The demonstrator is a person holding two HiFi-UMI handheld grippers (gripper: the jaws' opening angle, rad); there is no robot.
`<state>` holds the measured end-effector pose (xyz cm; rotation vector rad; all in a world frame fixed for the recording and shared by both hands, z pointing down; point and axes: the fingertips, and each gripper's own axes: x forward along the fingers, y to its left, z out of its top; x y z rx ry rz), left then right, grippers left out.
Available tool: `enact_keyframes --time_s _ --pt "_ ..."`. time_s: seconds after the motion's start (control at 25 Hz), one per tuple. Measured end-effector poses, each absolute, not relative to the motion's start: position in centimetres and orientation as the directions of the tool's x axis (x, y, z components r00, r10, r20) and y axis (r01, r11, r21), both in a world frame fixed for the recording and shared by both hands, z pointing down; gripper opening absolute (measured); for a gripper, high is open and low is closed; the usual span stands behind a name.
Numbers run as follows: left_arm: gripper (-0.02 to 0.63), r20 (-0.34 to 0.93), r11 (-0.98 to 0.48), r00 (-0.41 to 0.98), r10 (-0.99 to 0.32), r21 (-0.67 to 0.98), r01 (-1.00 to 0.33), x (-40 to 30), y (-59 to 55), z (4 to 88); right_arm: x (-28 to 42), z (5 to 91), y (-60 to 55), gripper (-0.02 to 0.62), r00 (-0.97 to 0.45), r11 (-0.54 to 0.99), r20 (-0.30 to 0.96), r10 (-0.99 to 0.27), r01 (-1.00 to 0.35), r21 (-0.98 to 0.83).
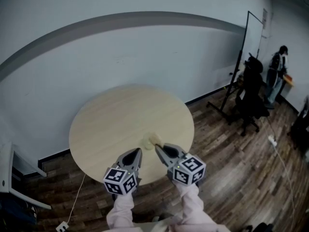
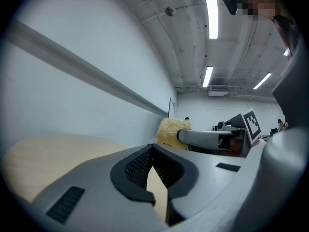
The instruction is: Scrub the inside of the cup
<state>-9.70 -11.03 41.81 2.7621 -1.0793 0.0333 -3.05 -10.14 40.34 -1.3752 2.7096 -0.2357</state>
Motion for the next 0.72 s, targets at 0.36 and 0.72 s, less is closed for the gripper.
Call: enact_keyframes --time_s 0.36,0.72 --pt "-0.008 0.086 -0.711 0.73 -0.678 0.174 -0.681 -9.0 -13.0 42.2 -2.1 40.8 -12.4 0.028 -0.599 0.589 0.0 -0.801 -0.788 -0.178" --pt "-0.008 0.09 -0.672 0.693 -0.715 0.185 -0.717 -7.8 -16.9 42.0 -0.9 40.5 -16.7 0.028 -0.653 0.64 0.021 -0.757 -0.748 -0.179"
